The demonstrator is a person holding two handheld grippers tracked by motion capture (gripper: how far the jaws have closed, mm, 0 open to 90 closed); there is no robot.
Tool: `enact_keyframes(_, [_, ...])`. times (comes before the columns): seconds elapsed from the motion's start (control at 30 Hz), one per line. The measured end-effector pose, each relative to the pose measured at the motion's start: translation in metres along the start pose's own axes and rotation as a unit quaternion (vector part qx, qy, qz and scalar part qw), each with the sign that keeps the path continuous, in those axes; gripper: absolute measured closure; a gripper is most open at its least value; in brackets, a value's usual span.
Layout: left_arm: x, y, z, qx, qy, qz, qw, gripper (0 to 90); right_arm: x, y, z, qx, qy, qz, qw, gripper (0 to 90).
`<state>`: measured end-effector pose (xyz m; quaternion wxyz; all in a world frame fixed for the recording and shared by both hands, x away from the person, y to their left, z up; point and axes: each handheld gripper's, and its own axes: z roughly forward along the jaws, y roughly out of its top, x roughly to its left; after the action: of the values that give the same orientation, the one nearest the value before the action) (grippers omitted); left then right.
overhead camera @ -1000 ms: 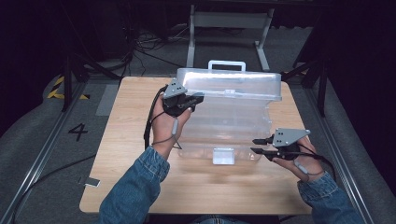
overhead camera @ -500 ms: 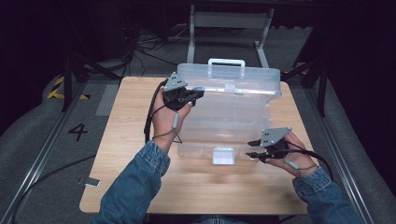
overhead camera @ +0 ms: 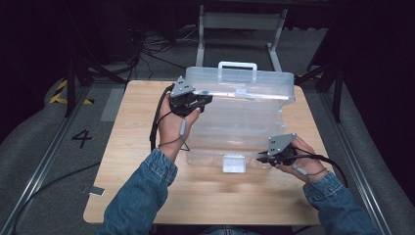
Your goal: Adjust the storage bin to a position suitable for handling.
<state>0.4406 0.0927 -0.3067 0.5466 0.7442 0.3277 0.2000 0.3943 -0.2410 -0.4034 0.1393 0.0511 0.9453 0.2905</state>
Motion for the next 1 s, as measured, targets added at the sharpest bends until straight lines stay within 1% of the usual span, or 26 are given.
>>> enact_keyframes(0.07, [0.000,-0.001,-0.001,0.003,0.002,-0.002,1.0000,74.1,0.000,-0.001,0.000,-0.007,0.004,0.000,1.0000,82.1])
enact_keyframes(0.13, [0.000,-0.002,-0.001,0.002,0.006,-0.002,1.0000,71.0,-0.001,-0.002,0.000,-0.008,0.005,0.001,1.0000,82.2])
enact_keyframes(0.17, [0.000,-0.002,-0.001,0.001,0.011,0.002,0.9999,71.0,-0.001,-0.002,0.000,-0.011,0.007,0.001,0.9999,82.3])
enact_keyframes(0.2, [0.000,-0.004,-0.002,0.005,0.016,-0.001,0.9999,69.0,-0.001,-0.003,0.000,-0.012,0.008,0.000,0.9999,82.4])
enact_keyframes(0.23, [0.001,-0.005,-0.003,0.003,0.020,-0.001,0.9998,66.9,-0.001,-0.003,0.000,-0.014,0.009,0.001,0.9999,82.4])
enact_keyframes(0.33, [0.004,-0.006,-0.008,-0.001,0.030,-0.008,0.9995,66.9,-0.001,-0.004,0.000,-0.017,0.011,0.003,0.9998,82.7])
enact_keyframes(0.37, [0.004,-0.007,-0.010,0.000,0.036,-0.010,0.9993,66.9,-0.002,-0.004,-0.001,-0.017,0.012,0.004,0.9998,82.8])
enact_keyframes(0.4, [0.003,-0.008,-0.013,-0.004,0.051,-0.010,0.9986,66.7,-0.002,-0.004,-0.001,-0.019,0.013,0.004,0.9997,82.8])
enact_keyframes(0.43, [0.003,-0.009,-0.014,-0.002,0.056,-0.010,0.9984,65.3,-0.002,-0.005,0.000,-0.021,0.013,0.005,0.9997,82.8])
enact_keyframes(0.5, [0.004,-0.011,-0.015,0.000,0.060,-0.022,0.9979,66.3,-0.002,-0.005,0.000,-0.022,0.014,0.006,0.9996,82.8])
enact_keyframes(0.6, [0.002,-0.014,-0.016,0.012,0.075,-0.021,0.9969,66.7,-0.002,-0.005,0.000,-0.023,0.014,0.007,0.9996,82.8])
enact_keyframes(0.7, [0.001,-0.016,-0.017,0.014,0.077,-0.025,0.9966,67.2,-0.002,-0.006,0.000,-0.028,0.013,0.007,0.9995,82.8])
enact_keyframes(0.77, [0.001,-0.017,-0.018,0.019,0.078,-0.021,0.9966,67.6,-0.002,-0.006,0.000,-0.031,0.013,0.008,0.9994,82.9])
enact_keyframes(0.87, [0.000,-0.017,-0.019,0.026,0.079,-0.022,0.9963,68.2,-0.002,-0.007,-0.001,-0.032,0.013,0.008,0.9994,82.9])
enact_keyframes(1.0, [0.001,-0.017,-0.019,0.026,0.080,-0.016,0.9963,68.4,-0.001,-0.008,-0.001,-0.037,0.012,0.012,0.9992,82.9])
